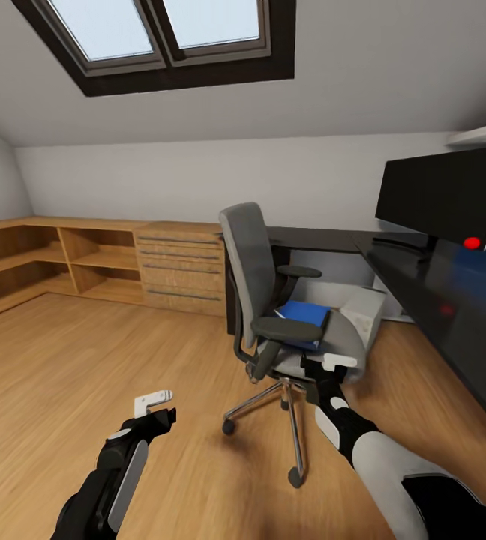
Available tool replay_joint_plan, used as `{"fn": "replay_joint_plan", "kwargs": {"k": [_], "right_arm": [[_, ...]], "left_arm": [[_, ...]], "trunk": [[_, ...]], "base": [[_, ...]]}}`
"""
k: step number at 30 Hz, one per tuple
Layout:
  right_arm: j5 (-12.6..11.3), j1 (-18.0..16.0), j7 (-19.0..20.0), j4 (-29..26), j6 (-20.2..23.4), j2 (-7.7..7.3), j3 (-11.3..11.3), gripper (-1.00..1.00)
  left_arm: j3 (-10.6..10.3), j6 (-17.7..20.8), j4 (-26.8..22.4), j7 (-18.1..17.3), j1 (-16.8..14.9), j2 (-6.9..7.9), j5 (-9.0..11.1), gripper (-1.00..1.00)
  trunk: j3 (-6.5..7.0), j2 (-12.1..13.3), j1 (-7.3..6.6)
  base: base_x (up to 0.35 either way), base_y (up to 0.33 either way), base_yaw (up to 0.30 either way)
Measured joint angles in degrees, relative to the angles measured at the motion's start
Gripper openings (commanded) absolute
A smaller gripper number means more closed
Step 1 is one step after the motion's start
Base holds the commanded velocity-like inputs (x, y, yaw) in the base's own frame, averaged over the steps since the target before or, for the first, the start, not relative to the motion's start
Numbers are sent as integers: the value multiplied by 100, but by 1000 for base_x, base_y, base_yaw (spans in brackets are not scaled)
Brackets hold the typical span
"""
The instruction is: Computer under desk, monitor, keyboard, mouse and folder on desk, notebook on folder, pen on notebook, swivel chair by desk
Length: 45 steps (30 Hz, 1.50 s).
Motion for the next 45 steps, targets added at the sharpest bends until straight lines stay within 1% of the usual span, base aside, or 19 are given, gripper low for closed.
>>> {"fn": "replay_joint_plan", "kwargs": {"k": [11,20,24,25,27,30,31,32,33,34,35,36,38,39,40,41,44,45], "right_arm": [[-25,0,12,31,19,-53,-16,100],[-36,-1,9,45,46,-51,-25,100],[-298,-1,14,38,85,-66,-80,100],[-393,-1,18,38,87,-76,-92,100],[-841,-2,27,30,98,-161,-134,100],[-1272,-2,67,26,125,-239,-145,100],[-1537,-2,116,18,191,-276,-149,100],[-1666,-2,152,11,246,-292,-148,100],[-2183,-2,393,-12,652,-369,-157,100],[-2447,-2,583,-21,951,-433,-158,100],[-2530,-2,652,-23,1049,-455,-157,100],[-2680,-2,775,-26,1198,-484,-158,100],[-2834,-2,876,-27,1302,-507,-159,100],[-2978,-2,940,-28,1367,-521,-159,100],[-3051,-2,965,-28,1392,-528,-159,100],[-3182,-3,996,-28,1425,-541,-160,100],[-3361,-3,1019,-29,1456,-572,-160,100],[-3469,-3,1028,-26,1467,-597,-161,100]], "left_arm": [[12,0,-36,-7,0,0,1,100],[21,1,-51,-7,2,6,1,100],[28,1,-56,-14,2,20,1,100],[29,1,-57,-14,2,33,2,100],[31,1,-58,-15,2,99,13,100],[31,1,-58,-16,2,132,20,100],[31,1,-58,-16,2,145,23,100],[31,1,-58,-16,2,150,24,100],[31,1,-59,-16,2,162,26,100],[31,1,-59,-16,2,165,27,100],[31,1,-58,-16,2,165,27,100],[31,1,-59,-16,2,166,27,100],[29,1,-58,-16,2,167,28,100],[27,1,-58,-13,2,167,28,100],[28,1,-58,-10,2,167,28,100],[27,1,-58,-9,2,167,28,100],[29,1,-57,-5,2,168,26,100],[30,1,-56,-4,2,168,27,100]], "trunk": [[31,0,0],[39,0,0],[40,0,0],[40,0,0],[40,0,0],[40,0,0],[40,0,0],[40,0,0],[40,0,0],[40,0,0],[40,0,0],[40,0,0],[40,0,0],[40,0,0],[40,0,0],[40,0,-1],[40,0,-2],[40,0,-3]], "base": [[0,0,-262],[0,0,-67],[0,0,-5],[0,0,-2],[0,0,-1],[0,0,0],[0,0,0],[0,0,0],[0,0,0],[0,0,0],[0,0,0],[0,0,0],[6,0,0],[38,0,0],[123,0,0],[162,0,0],[223,0,0],[269,0,0]]}}
